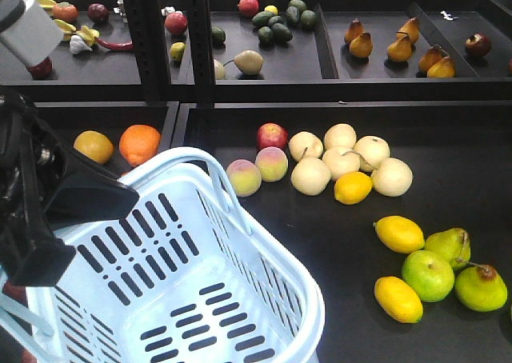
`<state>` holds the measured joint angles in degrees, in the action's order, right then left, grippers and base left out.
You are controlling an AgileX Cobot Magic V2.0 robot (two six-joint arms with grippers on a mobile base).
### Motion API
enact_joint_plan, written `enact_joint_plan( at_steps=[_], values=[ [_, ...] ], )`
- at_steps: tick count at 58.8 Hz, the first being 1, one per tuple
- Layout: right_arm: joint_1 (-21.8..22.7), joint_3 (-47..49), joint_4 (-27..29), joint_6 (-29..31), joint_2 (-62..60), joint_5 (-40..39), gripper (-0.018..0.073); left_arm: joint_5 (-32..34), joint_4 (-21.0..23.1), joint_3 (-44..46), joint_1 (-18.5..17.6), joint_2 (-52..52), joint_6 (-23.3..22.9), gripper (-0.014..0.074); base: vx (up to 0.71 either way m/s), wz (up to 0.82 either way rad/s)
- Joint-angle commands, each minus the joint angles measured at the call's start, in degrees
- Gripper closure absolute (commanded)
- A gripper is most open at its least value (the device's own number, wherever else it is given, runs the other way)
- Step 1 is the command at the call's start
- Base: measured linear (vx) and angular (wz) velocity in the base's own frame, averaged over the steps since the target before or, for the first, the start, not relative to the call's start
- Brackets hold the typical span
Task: Pick three apples into basket with both arms
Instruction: 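Hold the lifted basket with the left gripper, then drive the base away from the table carrying the basket in the left gripper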
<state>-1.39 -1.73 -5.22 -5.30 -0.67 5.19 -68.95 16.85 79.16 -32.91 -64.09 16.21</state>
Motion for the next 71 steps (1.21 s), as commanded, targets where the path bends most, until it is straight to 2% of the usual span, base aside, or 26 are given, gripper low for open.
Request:
enact_joint_plan(
  at_steps=[1, 38, 71],
  values=[
    [0.3, -0.7, -0.3, 0.4, -0.7, -4.3, 0.0567, 3.7, 1.9, 1.5, -0.3, 1.0, -0.6, 0.0602, 0.0, 0.0],
    [0.3, -0.7, -0.3, 0.4, -0.7, -4.3, 0.0567, 3.7, 1.9, 1.5, -0.3, 1.0, -0.6, 0.0602, -0.02, 0.04],
    [0.3, -0.7, -0.3, 0.4, -0.7, -4.3, 0.0567, 3.7, 1.9, 1.5, -0.3, 1.0, -0.6, 0.0602, -0.07, 0.25]
  ],
)
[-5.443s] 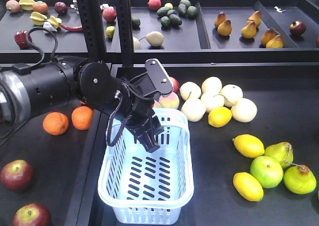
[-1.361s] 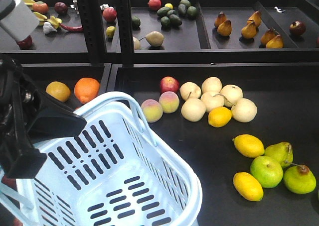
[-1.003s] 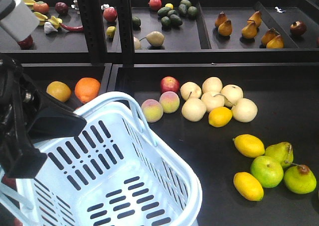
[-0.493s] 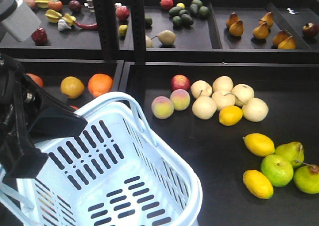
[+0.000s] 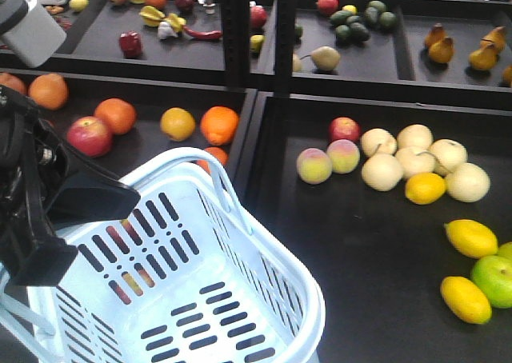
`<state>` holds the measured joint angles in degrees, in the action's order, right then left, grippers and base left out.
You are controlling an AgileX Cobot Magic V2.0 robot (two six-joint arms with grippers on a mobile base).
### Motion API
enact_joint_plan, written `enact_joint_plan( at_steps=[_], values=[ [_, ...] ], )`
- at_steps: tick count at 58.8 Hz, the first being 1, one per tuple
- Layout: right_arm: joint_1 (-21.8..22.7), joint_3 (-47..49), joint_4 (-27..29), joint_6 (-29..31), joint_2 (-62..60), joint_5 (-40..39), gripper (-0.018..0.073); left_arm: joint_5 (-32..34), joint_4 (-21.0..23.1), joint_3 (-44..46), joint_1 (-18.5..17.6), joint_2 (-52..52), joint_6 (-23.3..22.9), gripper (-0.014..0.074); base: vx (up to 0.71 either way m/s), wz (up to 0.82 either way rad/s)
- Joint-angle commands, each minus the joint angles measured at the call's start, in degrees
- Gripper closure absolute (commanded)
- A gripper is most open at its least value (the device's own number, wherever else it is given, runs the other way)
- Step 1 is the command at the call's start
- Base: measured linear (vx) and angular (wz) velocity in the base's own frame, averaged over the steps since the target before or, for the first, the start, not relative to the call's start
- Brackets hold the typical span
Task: Pick three apples into basket with both arms
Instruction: 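Drive the base away from the table carrying the basket in the left gripper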
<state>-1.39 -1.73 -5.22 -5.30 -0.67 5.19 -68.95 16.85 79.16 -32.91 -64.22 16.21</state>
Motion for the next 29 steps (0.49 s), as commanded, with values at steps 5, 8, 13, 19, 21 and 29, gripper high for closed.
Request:
enact_joint_plan(
  at_steps=[5, 8, 13, 19, 21, 29],
  values=[
    [0.3, -0.7, -0.3, 0.4, -0.7, -4.3, 0.0567, 3.7, 1.9, 1.5, -0.3, 1.2, -0.6, 0.0602, -0.08, 0.33],
    [0.3, -0.7, -0.3, 0.4, -0.7, -4.3, 0.0567, 3.7, 1.9, 1.5, -0.3, 1.2, -0.6, 0.0602, -0.09, 0.34],
    [0.3, -0.7, -0.3, 0.4, -0.7, -4.3, 0.0567, 3.7, 1.9, 1.5, -0.3, 1.2, -0.6, 0.0602, -0.09, 0.33],
    [0.3, -0.7, -0.3, 0.4, -0.7, -4.3, 0.0567, 3.7, 1.9, 1.5, -0.3, 1.2, -0.6, 0.0602, -0.09, 0.35],
    [0.3, -0.7, -0.3, 0.4, -0.7, -4.3, 0.0567, 3.7, 1.9, 1.5, -0.3, 1.2, -0.6, 0.0602, -0.09, 0.35],
    [0.3, -0.7, -0.3, 0.4, -0.7, -4.3, 0.0567, 3.7, 1.9, 1.5, -0.3, 1.2, -0.6, 0.0602, -0.09, 0.36]
  ],
)
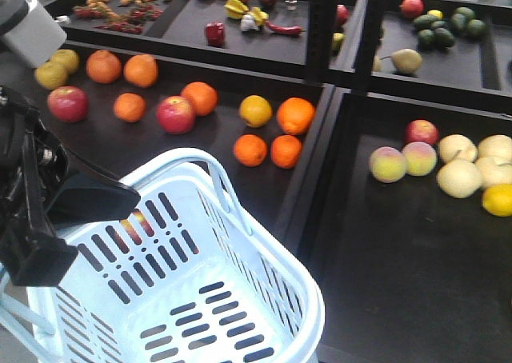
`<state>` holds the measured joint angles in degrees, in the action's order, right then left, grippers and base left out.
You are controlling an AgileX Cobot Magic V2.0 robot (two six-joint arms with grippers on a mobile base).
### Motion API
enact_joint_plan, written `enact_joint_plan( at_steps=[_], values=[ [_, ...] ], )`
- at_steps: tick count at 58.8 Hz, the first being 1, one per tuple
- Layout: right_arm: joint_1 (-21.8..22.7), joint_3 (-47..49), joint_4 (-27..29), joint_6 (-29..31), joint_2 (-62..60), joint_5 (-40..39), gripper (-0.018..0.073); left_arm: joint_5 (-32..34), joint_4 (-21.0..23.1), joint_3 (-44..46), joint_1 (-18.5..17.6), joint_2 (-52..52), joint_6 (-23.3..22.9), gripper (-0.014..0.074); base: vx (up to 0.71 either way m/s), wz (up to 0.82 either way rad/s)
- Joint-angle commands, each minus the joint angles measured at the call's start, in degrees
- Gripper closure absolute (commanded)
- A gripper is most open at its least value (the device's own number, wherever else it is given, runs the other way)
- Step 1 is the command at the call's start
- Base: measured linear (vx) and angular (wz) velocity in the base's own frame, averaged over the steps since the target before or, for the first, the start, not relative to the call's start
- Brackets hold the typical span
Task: Pick three apples into basket with both arms
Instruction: 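Drive the base away from the table carrying the basket in the left gripper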
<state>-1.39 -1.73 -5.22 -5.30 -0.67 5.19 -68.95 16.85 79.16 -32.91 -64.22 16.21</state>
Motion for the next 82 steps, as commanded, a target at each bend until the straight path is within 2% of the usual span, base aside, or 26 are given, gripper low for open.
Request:
enact_joint_plan(
  at_steps=[1, 82],
  values=[
    [0.3, -0.7, -0.3, 0.4, -0.7, -4.3, 0.0567, 3.7, 1.9, 1.5, -0.3, 1.2, -0.6, 0.0602, -0.1, 0.37],
    [0.3, -0.7, -0.3, 0.4, -0.7, -4.2, 0.0567, 3.7, 1.9, 1.5, -0.3, 1.2, -0.6, 0.0602, -0.11, 0.42]
  ],
)
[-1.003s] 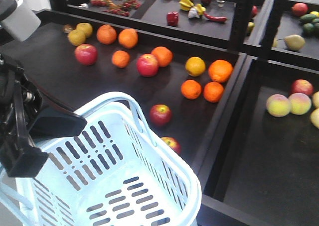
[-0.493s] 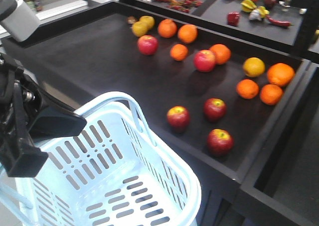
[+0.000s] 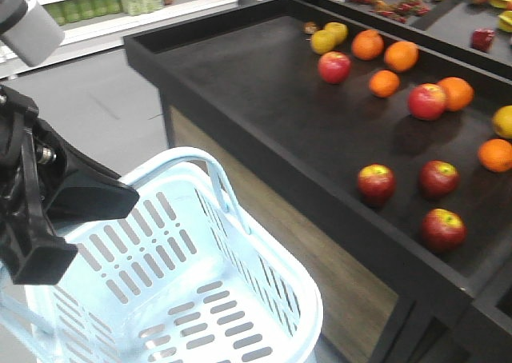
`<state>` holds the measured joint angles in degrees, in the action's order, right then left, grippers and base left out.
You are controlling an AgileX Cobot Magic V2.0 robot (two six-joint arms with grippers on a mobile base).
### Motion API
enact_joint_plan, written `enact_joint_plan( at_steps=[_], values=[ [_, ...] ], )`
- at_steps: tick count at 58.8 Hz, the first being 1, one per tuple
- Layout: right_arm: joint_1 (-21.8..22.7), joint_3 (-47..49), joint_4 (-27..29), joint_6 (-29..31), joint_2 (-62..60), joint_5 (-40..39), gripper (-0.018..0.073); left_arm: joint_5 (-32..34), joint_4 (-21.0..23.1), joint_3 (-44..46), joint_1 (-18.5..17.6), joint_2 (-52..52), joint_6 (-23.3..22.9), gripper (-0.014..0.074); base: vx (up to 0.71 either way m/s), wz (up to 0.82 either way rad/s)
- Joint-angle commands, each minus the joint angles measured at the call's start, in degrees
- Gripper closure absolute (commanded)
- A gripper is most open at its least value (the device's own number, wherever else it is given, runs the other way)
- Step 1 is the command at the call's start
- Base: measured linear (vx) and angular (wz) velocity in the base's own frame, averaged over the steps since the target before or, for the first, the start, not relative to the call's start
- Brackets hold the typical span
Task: Pick three apples into basket with both arms
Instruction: 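Drive the base away from the table carrying the basket in the left gripper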
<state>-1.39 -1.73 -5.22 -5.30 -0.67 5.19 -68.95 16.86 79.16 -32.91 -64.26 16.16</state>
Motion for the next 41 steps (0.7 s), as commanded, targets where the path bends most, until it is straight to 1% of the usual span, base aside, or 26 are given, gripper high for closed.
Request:
enact_joint_plan(
  at_steps=[1, 25, 41],
  values=[
    [0.3, -0.7, -0.3, 0.4, -0.7, -4.2, 0.0567, 3.7, 1.8, 1.5, -0.3, 1.2, -0.6, 0.0602, -0.12, 0.45],
    [0.3, -0.7, -0.3, 0.4, -0.7, -4.2, 0.0567, 3.7, 1.8, 1.5, -0.3, 1.2, -0.6, 0.0602, -0.11, 0.42],
    [0.3, -0.7, -0.3, 0.4, -0.7, -4.3, 0.0567, 3.7, 1.8, 1.5, -0.3, 1.2, -0.6, 0.0602, -0.09, 0.34]
  ],
)
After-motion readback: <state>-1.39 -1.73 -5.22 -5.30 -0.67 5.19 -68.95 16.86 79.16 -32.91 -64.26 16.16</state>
